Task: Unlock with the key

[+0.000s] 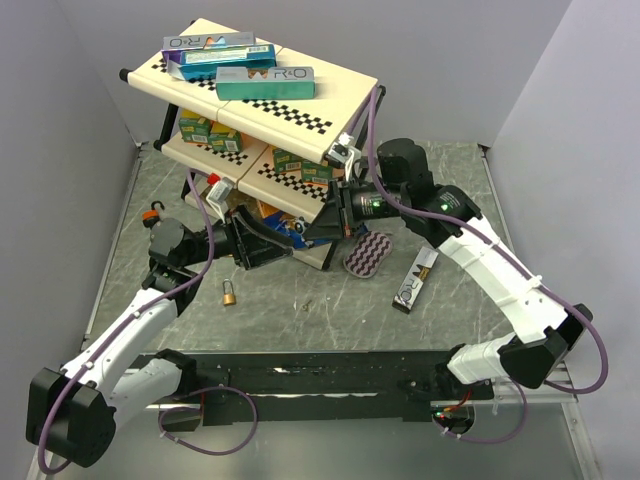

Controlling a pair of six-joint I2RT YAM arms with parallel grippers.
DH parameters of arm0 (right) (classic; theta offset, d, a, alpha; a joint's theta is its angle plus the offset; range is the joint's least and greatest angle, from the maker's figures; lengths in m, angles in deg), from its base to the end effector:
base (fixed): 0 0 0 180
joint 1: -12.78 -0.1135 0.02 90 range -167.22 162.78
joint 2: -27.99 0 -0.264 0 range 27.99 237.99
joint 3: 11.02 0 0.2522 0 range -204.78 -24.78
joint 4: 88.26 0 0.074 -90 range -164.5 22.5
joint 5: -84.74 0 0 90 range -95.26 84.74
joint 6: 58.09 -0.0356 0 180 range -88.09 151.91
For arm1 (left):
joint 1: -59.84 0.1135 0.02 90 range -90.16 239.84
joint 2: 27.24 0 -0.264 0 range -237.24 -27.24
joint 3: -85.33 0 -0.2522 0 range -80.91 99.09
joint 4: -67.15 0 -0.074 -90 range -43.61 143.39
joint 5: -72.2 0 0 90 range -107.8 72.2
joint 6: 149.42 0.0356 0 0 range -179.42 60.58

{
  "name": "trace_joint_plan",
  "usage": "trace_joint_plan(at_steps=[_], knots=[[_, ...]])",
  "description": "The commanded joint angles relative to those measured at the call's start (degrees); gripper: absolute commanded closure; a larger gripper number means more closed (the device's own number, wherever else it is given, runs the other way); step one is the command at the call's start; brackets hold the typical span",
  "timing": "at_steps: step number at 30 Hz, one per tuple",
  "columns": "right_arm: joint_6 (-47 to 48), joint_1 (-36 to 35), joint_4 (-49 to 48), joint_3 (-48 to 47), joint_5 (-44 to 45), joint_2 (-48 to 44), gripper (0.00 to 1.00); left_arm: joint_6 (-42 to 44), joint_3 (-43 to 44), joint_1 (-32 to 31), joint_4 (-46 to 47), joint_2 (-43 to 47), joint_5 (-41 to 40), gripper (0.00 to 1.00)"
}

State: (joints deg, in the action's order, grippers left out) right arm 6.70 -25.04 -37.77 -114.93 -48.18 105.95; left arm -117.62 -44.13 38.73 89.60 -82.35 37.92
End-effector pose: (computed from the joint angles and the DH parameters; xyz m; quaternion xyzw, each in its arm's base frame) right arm 0.2085 0.1925 0.4405 -0.2826 0.7564 0.5254 0.2681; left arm 0.1852 -0.1030 0.3388 0.1926 0.6135 -0.6679 0.3747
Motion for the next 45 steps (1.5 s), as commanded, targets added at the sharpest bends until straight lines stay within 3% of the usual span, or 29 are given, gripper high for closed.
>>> trace_joint_plan(at_steps=[1,4,15,22,45], knots=[[-1.77,0.38,-2.71,0.85,-0.68,-2.89,1.0,0.27,1.46,-0.34,1.86,0.71,0.18,0.26],[-2.65,0.38,-3.59,1.64,-1.29,-3.42,1.0,-0.34,0.84,-0.43,3.16,0.36,-0.18,0.14],[-4.76,0.3,-6.5,5.77,-2.35,-4.74,1.0,-1.05,0.23,-1.05,3.52,-0.08,-1.05,0.16],[-5.72,0.38,-7.37,6.74,-2.79,-5.09,1.0,-1.04,0.05,-1.13,3.34,-1.13,-1.59,0.03],[-10.2,0.29,-13.17,9.64,-6.21,-3.42,1.0,-1.83,2.6,-2.45,7.47,-5.36,-0.62,0.06]])
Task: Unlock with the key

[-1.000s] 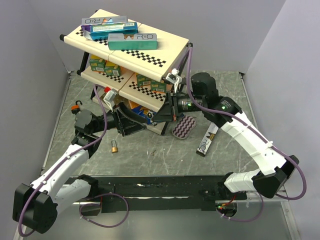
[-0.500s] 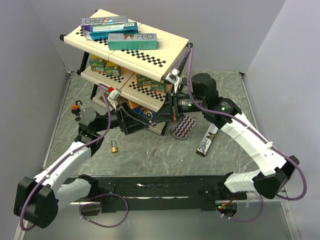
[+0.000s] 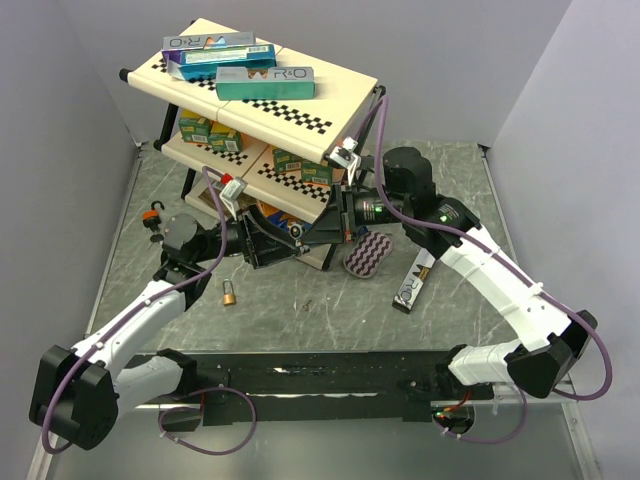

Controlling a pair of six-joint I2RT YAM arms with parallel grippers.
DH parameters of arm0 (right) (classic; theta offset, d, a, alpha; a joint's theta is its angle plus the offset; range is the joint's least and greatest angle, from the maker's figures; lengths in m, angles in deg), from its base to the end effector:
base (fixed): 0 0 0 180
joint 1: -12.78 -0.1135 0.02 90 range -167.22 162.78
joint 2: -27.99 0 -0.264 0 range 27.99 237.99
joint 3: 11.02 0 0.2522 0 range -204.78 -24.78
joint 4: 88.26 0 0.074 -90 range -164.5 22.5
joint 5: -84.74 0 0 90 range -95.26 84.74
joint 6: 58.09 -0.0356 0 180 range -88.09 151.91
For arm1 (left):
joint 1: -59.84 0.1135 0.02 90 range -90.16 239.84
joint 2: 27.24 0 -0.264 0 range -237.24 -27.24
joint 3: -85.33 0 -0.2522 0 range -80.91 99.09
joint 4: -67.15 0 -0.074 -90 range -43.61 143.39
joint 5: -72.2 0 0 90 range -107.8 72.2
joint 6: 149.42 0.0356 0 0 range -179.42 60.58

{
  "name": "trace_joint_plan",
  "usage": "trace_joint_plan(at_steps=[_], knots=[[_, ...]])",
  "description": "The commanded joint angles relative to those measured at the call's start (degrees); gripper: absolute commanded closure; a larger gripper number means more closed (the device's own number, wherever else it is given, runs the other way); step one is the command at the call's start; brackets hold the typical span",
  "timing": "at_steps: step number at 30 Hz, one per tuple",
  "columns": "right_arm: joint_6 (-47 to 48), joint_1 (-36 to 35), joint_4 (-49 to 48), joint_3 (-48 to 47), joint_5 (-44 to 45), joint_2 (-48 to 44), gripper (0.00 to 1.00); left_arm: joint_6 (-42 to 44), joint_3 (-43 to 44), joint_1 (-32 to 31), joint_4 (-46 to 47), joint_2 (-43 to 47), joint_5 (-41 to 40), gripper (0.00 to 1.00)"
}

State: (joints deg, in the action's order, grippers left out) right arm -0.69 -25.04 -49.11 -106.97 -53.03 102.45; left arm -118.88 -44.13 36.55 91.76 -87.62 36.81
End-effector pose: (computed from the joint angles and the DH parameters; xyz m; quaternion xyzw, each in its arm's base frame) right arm 0.2028 0.1908 0.4305 -0.2723 0.7265 0.5782 0.2524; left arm 0.1993 -0.1174 0.3240 0.1771 0.6284 -0.6753 0.3431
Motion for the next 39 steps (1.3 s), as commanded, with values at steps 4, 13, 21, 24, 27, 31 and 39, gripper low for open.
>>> trace_joint_plan(at_steps=[4,13,21,24,27,31,39], knots=[[-3.17,0.21,-2.18,2.3,-1.54,0.6,1.0,-1.71,2.43,-0.27,7.41,-0.26,1.46,0.16],[-3.52,0.38,-2.45,2.12,-2.42,1.22,1.0,-3.03,1.11,-0.27,10.5,1.23,3.31,0.2],[-4.93,0.38,-3.68,2.74,-3.91,1.75,1.0,-2.68,1.55,-0.35,10.15,0.96,2.61,0.21],[-5.37,0.29,-4.12,3.18,-4.09,1.75,1.0,-2.59,2.07,-0.27,9.97,0.88,1.99,0.26],[-5.9,0.3,-4.91,4.06,-4.09,1.48,1.0,-2.76,2.08,-0.27,9.97,0.7,2.08,0.35],[-6.25,0.38,-5.08,4.5,-3.82,1.31,1.0,-2.86,1.46,-0.27,9.53,1.4,1.9,0.46],[-6.42,0.82,-4.73,5.29,-3.38,0.52,1.0,-0.66,1.28,-0.27,4.88,3.07,1.73,0.73]])
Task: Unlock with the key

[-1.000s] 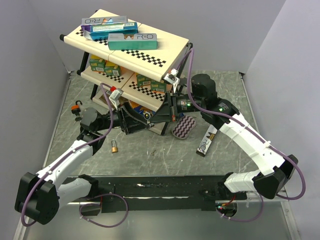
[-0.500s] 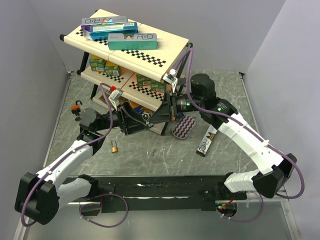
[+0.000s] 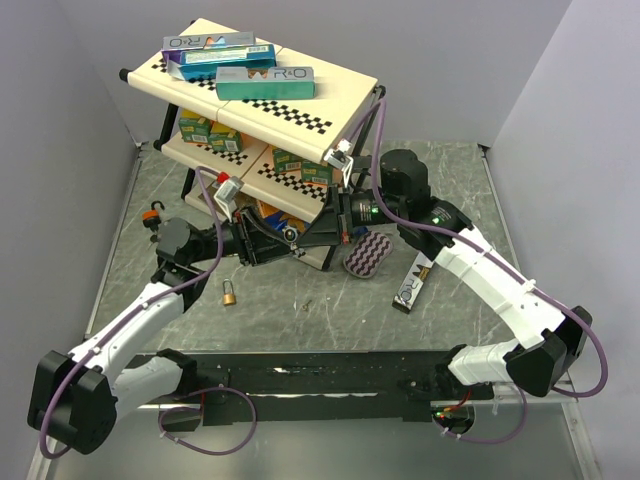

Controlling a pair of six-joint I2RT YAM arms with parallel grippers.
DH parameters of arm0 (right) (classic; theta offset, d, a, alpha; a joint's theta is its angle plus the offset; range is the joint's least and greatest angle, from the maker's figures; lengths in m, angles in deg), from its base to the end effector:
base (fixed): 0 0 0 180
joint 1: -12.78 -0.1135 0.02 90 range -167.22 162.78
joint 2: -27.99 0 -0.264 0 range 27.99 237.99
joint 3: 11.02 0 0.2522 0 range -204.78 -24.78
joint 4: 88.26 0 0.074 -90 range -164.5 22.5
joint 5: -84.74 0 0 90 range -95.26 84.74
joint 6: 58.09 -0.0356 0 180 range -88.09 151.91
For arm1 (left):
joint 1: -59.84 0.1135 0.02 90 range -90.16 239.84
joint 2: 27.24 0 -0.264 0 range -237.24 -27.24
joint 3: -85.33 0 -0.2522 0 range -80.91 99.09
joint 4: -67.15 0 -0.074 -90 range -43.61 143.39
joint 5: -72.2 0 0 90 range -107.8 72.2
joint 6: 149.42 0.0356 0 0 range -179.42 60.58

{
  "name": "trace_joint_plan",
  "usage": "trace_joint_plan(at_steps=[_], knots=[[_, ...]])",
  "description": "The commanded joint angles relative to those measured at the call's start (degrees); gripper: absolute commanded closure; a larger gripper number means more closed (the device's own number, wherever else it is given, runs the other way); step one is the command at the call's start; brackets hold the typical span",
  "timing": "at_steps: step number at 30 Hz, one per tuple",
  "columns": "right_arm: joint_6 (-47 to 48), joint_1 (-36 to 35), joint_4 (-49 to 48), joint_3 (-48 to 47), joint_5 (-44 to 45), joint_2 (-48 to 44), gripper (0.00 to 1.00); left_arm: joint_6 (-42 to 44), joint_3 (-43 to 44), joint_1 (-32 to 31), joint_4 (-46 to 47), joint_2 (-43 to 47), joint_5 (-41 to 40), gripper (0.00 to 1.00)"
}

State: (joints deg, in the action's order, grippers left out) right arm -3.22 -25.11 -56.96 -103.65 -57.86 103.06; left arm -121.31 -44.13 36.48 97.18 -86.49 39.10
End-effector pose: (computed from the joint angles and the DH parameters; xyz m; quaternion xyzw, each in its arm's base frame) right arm 0.2078 0.1975 0.4220 -0.2905 0.6984 0.6095 0.2375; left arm 0.1914 -0.1151 0.3362 0.2077 0.5980 -0.6894 0.3522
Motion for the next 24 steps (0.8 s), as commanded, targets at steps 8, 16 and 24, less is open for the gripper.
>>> trace_joint_plan(at_steps=[8,16,24], knots=[[-3.8,2.38,3.82,4.25,2.59,-2.29,1.0,5.55,1.81,-0.2,-7.13,4.22,-1.36,0.99],[2.33,2.73,11.27,4.43,6.98,-3.17,0.83,16.95,7.86,-0.2,-24.41,3.27,1.71,0.99],[15.6,1.07,21.21,-3.56,14.27,-4.23,0.34,34.37,19.82,-0.2,-53.89,-0.61,10.06,0.99]])
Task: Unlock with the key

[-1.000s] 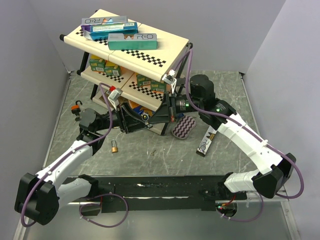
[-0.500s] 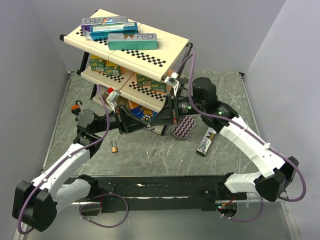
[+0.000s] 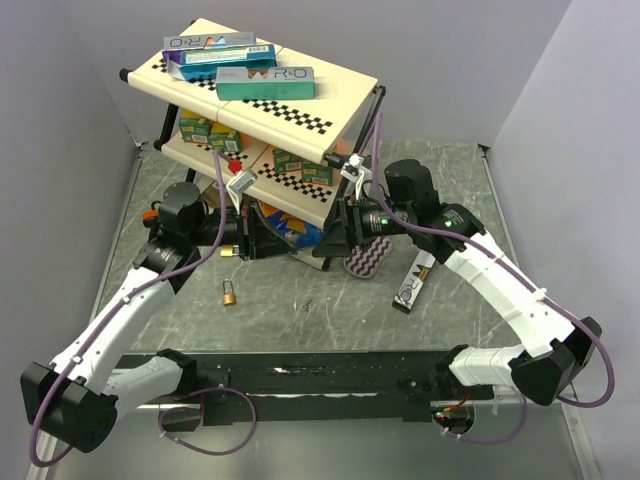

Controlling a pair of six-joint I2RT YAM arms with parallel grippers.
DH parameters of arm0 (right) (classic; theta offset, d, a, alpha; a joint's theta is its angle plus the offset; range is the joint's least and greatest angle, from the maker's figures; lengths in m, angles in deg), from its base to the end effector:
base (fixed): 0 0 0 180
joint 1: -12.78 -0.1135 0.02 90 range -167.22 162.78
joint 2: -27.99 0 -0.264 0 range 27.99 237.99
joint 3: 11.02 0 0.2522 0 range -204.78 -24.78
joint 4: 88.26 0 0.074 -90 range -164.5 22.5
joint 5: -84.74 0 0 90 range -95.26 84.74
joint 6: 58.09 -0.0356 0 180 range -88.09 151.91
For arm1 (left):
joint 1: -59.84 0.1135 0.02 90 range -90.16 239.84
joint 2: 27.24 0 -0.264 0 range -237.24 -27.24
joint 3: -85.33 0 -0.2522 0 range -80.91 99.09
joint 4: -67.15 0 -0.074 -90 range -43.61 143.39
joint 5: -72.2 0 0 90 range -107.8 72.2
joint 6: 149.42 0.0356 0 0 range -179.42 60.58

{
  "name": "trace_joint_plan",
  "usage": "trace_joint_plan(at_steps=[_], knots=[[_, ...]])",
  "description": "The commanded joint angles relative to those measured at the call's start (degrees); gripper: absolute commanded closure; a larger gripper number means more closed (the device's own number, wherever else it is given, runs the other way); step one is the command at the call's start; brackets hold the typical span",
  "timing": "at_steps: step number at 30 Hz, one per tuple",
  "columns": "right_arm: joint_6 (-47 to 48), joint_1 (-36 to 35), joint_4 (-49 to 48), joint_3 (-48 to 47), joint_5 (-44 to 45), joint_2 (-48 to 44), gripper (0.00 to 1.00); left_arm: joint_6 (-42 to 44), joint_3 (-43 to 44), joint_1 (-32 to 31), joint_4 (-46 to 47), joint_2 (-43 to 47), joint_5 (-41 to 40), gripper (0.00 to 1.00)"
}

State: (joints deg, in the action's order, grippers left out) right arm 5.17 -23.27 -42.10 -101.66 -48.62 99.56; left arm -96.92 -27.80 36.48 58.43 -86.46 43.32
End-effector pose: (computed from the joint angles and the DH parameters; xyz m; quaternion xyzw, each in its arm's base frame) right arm 0.1989 0.1750 0.4009 -0.2565 0.7744 0.5216 0.2498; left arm 0.1951 -0.1182 0.3722 0.2778 0.6537 -0.6184 0.3363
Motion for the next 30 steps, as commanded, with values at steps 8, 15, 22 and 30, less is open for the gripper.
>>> trace_joint_plan(at_steps=[8,15,22,30], knots=[[11.18,-6.74,4.25,-10.3,8.37,0.76,0.34,13.5,6.05,-0.29,-23.92,-0.81,9.01,0.99],[12.68,-10.44,3.9,-12.24,7.23,6.47,0.37,15.7,7.45,-0.29,-26.75,-1.86,10.15,0.99],[11.71,-10.62,1.17,-12.15,4.51,8.15,0.44,15.96,7.19,-0.29,-27.27,-2.13,10.68,0.99],[10.48,-10.71,-0.58,-10.83,2.75,8.59,0.52,15.7,6.75,-0.29,-26.48,-2.57,11.21,0.99]])
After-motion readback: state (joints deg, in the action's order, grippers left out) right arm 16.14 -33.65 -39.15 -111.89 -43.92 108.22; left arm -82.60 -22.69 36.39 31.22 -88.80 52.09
